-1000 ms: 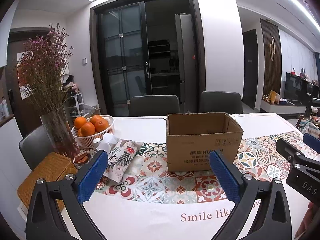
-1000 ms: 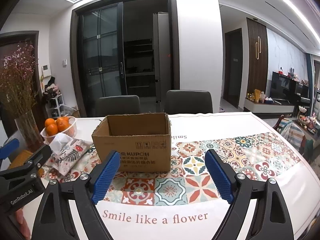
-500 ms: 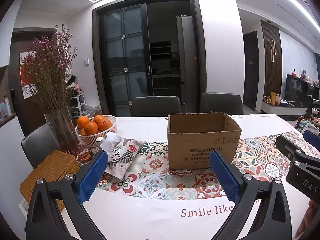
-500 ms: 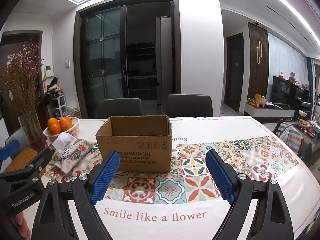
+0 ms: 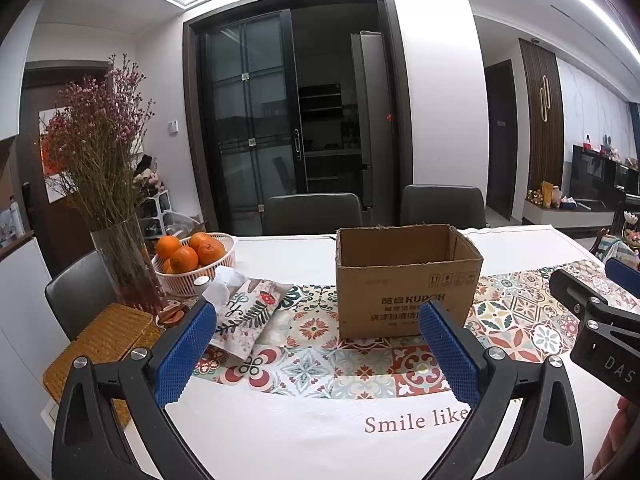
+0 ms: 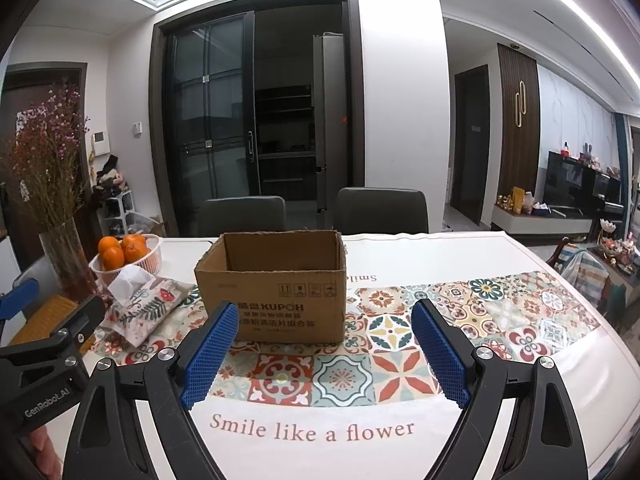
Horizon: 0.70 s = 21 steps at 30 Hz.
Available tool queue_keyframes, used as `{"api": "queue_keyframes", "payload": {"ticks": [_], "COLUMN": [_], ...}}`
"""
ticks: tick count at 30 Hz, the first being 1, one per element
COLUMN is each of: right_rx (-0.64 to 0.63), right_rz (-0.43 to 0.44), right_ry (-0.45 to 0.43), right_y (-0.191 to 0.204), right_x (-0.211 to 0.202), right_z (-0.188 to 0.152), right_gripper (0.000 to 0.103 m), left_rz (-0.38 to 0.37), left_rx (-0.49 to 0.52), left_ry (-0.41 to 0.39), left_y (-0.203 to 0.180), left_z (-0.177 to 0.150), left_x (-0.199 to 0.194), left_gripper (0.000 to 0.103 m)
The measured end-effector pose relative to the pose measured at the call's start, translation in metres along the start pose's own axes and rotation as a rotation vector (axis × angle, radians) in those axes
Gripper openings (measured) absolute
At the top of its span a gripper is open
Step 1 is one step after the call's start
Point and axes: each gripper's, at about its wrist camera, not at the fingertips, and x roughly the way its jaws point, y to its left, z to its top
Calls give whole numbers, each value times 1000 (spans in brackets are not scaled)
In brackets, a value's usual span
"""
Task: Organize rigid objects
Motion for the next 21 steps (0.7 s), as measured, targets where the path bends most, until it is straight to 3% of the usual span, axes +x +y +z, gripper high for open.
{"api": "queue_keyframes", "payload": {"ticks": [21], "right_rx": [6], "right_rz": [4], "right_ry": [-3], "right_y": [-2], "right_x": [0], "right_z": [0], "right_gripper": [89], "left_rz": [-11], "left_rx": [6], "left_ry": [0], "left_y": [-2], "left_z": [1], "left_x": [-1], "left_gripper": [103]}}
